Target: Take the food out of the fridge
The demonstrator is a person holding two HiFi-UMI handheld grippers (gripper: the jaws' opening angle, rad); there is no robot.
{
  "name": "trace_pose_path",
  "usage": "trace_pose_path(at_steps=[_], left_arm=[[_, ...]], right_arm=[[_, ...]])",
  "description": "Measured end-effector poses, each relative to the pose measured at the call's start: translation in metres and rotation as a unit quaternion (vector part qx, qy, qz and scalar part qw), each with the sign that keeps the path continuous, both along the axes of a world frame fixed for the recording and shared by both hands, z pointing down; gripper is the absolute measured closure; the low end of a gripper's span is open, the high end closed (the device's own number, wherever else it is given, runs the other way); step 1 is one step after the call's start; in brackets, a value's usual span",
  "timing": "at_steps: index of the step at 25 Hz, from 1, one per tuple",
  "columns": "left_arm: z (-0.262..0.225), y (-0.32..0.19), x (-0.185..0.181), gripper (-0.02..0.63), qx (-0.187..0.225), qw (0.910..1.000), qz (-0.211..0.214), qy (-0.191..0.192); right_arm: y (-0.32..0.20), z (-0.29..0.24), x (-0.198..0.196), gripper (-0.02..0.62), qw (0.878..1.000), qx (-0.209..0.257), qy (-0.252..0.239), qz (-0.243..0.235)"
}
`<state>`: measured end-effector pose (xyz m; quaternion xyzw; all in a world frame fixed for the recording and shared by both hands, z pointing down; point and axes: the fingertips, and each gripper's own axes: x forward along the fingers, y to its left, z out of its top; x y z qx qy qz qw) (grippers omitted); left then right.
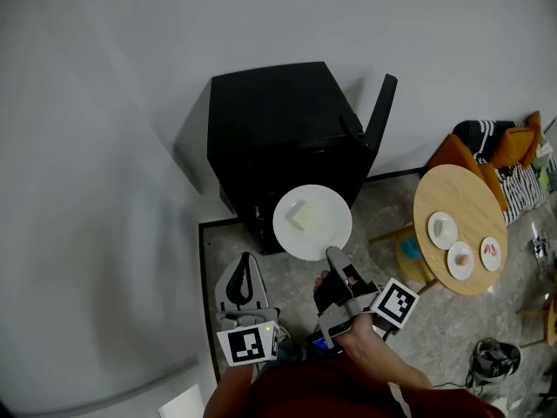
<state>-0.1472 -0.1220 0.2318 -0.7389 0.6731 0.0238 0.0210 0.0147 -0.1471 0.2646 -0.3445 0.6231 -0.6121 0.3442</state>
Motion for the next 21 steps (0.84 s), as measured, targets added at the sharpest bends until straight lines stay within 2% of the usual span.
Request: trace_pose_path(at_steps=[3, 7, 13, 16, 19, 21], left_arm=[[0.0014, -0.0006, 0.0011, 0.592, -0.001, 0.9999, 0.006, -0.016], [-0.002, -0.0023, 0.0018, 0.592, 0.005, 0.9999, -0.001, 0.012], [0.0003, -0.0029, 0.0064, 0.592, 0.001, 0.9999, 0.011, -0.011], [-0.0019, -0.0025, 0.0077, 0.592, 0.002, 1.0, 0.009, 0.002], [-0.0021, -0.002, 0.0086, 0.592, 0.002, 0.9999, 0.012, -0.008], [-0.0035, -0.0018, 0.009, 0.592, 0.005, 0.9999, 0.01, -0.001]], right_arm=[[-0.0004, 0.0005, 0.0011, 0.566, 1.0, 0.001, -0.001, 0.001], [0.0011, 0.0024, 0.0028, 0.566, 1.0, -0.001, -0.002, 0.005], [0.0015, 0.0033, 0.0023, 0.566, 1.0, -0.001, -0.004, 0.004], [0.0028, 0.0029, 0.0018, 0.566, 1.0, -0.002, -0.005, 0.003], [0.0037, 0.0016, 0.0019, 0.566, 1.0, -0.002, -0.005, 0.003], [0.0043, 0.0008, 0.0025, 0.566, 1.0, -0.001, -0.004, 0.003]])
